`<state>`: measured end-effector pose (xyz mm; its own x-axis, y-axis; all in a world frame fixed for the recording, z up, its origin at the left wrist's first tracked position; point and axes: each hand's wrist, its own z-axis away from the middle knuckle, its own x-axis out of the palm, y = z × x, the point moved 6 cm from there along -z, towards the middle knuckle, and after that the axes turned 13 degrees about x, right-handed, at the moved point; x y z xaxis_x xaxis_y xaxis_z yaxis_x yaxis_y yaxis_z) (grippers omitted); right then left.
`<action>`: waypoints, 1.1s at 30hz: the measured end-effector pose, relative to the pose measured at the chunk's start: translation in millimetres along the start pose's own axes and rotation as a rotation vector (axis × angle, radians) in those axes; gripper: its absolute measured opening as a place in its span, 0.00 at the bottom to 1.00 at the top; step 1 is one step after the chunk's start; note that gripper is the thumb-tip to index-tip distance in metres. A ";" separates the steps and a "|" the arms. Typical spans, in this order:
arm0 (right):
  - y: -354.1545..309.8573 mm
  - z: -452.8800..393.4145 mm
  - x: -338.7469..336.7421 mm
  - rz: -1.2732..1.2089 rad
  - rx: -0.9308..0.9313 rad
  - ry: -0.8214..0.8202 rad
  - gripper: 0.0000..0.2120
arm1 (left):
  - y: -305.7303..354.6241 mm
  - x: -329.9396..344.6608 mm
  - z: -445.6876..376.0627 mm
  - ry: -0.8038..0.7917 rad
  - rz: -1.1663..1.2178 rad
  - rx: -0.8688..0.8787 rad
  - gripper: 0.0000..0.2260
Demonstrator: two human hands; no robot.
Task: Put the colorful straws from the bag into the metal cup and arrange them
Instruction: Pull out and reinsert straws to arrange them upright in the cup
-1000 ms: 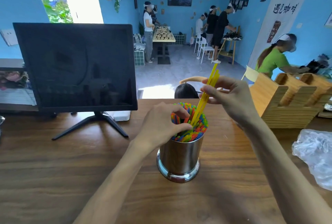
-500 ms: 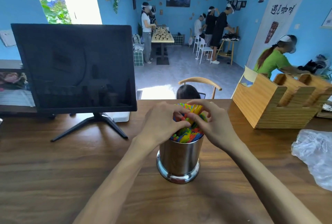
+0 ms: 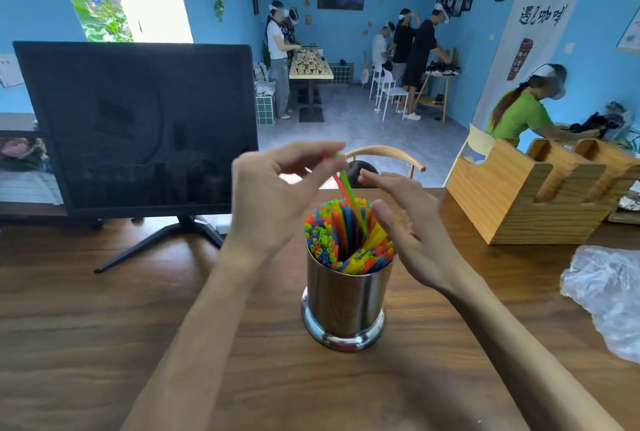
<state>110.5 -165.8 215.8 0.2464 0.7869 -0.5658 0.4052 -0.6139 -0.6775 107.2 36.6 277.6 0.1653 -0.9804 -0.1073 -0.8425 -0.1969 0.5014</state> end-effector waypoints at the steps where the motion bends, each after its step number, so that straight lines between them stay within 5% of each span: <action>1: -4.8 -0.3 2.9 0.006 -0.020 -0.042 0.19 | 5.7 -6.0 -6.6 0.060 0.061 0.014 0.09; 5: -11.3 -5.9 7.3 -0.055 -0.036 -0.095 0.13 | 6.9 -16.7 -18.4 0.199 0.217 0.001 0.07; 10: 8.6 -14.3 -23.7 -0.463 0.135 -0.171 0.10 | -26.2 -16.1 -1.1 0.202 0.286 -0.175 0.07; 20: 6.2 -41.3 -52.1 -1.038 0.329 -0.016 0.05 | -56.2 25.2 37.8 -0.217 0.148 -0.278 0.07; 25: -14.9 -44.1 -49.0 -0.717 0.137 0.067 0.06 | -60.0 35.5 45.6 -0.394 -0.115 -0.245 0.06; 30: -7.7 -26.2 -15.6 -0.255 0.095 -0.028 0.36 | -79.0 22.3 30.3 -0.159 -0.124 -0.325 0.04; 33: 2.5 -17.1 1.5 0.027 0.112 -0.028 0.24 | -90.3 30.1 24.0 -0.198 -0.154 -0.386 0.05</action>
<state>126.9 -165.1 221.3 0.2303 0.7692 -0.5961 0.2976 -0.6389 -0.7094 175.9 25.0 208.5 0.1406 -0.9266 -0.3489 -0.5573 -0.3653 0.7456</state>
